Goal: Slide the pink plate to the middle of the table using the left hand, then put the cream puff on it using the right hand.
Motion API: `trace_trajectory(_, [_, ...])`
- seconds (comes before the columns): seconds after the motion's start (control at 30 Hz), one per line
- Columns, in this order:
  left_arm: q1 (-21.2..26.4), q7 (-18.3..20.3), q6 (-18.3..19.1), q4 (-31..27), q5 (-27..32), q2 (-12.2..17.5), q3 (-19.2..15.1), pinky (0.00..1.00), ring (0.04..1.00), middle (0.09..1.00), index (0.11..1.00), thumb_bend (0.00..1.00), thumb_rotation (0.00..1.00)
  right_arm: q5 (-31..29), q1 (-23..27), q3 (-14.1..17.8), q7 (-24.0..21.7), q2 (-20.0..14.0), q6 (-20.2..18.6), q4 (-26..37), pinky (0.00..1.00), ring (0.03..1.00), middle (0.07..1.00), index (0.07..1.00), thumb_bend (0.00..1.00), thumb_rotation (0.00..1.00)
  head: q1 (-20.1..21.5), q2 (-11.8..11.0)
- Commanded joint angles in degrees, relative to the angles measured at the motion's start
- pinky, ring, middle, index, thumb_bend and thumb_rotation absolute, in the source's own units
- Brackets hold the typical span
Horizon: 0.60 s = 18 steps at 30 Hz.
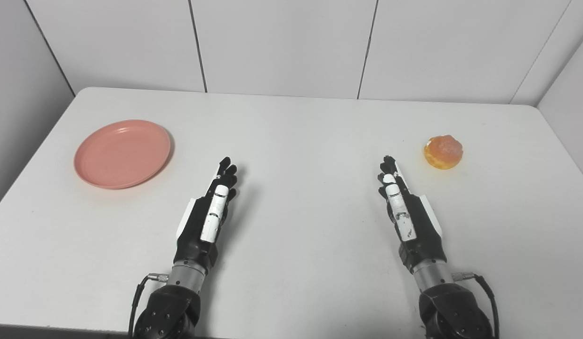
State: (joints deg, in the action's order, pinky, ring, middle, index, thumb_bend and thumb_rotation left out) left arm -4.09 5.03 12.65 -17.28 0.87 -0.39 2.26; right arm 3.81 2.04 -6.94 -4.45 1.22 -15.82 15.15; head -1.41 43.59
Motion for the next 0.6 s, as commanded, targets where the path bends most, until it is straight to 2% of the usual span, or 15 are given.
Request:
trace_trajectory(0.0, [-0.71,0.16,-1.29,-1.86,-0.49,1.22,0.21,1.0,1.0,1.0,1.0,0.47,1.0,-0.02,1.76,-0.13,0.09,0.11,2.4,1.38,1.0,1.0,1.0,1.0,0.23,1.0,0.03,0.12])
trace_trajectory(0.33, [-0.73,0.33,-1.82,-1.45,0.11,1.03,0.08,1.0,1.0,1.0,1.0,0.46,1.0,-0.43,1.77,-0.05,-0.03,0.15,2.29,1.41,1.0,1.0,1.0,1.0,0.22,1.0,-0.04,-0.11])
trace_trajectory(0.57, [-0.95,0.26,-2.34,-1.04,-0.09,0.84,0.27,1.0,1.0,1.0,1.0,0.46,1.0,-0.56,1.5,0.07,0.06,0.16,2.69,0.88,1.0,1.0,1.0,1.0,0.22,1.0,-1.27,-1.4])
